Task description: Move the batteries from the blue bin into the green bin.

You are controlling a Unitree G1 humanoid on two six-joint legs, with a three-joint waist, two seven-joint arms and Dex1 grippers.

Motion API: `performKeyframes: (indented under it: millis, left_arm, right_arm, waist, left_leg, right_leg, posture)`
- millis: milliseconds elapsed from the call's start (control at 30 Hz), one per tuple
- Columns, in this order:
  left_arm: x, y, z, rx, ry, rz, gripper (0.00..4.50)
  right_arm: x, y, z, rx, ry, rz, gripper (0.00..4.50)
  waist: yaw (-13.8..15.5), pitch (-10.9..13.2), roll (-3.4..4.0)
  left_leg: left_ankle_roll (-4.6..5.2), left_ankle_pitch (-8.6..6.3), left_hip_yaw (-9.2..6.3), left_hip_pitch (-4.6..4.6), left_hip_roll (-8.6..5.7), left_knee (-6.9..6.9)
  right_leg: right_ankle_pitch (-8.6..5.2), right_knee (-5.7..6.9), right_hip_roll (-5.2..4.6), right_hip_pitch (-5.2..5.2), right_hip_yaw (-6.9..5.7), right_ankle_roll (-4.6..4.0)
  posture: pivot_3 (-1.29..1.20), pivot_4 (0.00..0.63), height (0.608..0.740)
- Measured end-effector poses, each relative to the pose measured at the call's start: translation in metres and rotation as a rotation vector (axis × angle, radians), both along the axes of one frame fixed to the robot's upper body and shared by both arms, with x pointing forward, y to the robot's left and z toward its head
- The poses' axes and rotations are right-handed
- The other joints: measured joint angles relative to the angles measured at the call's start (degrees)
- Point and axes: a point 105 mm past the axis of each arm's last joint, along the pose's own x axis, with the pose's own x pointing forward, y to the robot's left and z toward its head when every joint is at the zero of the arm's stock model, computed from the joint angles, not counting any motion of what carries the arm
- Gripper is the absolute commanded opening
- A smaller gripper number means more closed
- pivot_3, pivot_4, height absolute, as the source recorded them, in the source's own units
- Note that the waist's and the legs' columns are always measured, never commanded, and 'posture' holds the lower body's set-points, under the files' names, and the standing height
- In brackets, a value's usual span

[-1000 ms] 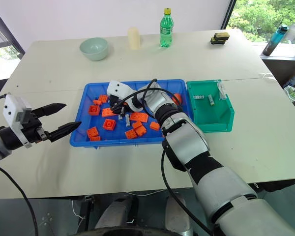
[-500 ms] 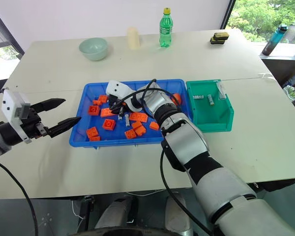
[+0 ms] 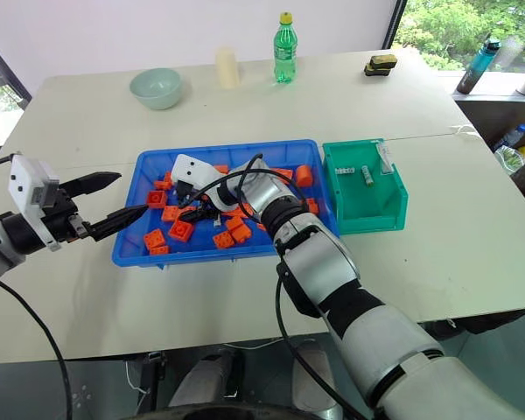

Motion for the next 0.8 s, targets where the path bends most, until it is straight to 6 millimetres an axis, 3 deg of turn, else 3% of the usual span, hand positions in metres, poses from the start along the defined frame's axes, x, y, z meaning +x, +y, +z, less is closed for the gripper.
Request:
performKeyframes:
  millis: [300,567,800]
  left_arm:
    - [0.005,0.001,-0.002,0.003,0.014,-0.007,4.5]
    - [0.006,-0.004,-0.002,0.006,0.014,-0.028,4.5]
    - [0.002,0.0,-0.01,0.007,0.041,-0.014,4.5]
  right_arm:
    - [0.012,-0.024,0.028,0.01,-0.057,0.021,3.02]
    - [0.011,-0.033,0.007,-0.095,-0.13,0.065,3.02]
    - [0.013,-0.033,0.0,-0.114,-0.155,0.055,3.02]
  waist:
    - [0.2,0.0,-0.02]
    - [0.0,0.0,-0.02]
    - [0.0,0.0,-0.02]
  left_leg:
    - [0.0,0.0,-0.03,0.0,-0.04,0.03]
    - [0.0,0.0,0.0,0.0,0.0,0.0]
    - [0.0,0.0,-0.01,0.0,0.0,0.01]
  right_leg:
    - [0.0,0.0,0.0,0.03,0.02,0.0]
    - [0.0,0.0,0.02,-0.01,0.03,0.0]
    - [0.0,0.0,0.03,0.0,0.03,0.0]
  posture:
    - [0.0,0.15,0.727]
    - [0.0,0.15,0.727]
    - [0.0,0.15,0.727]
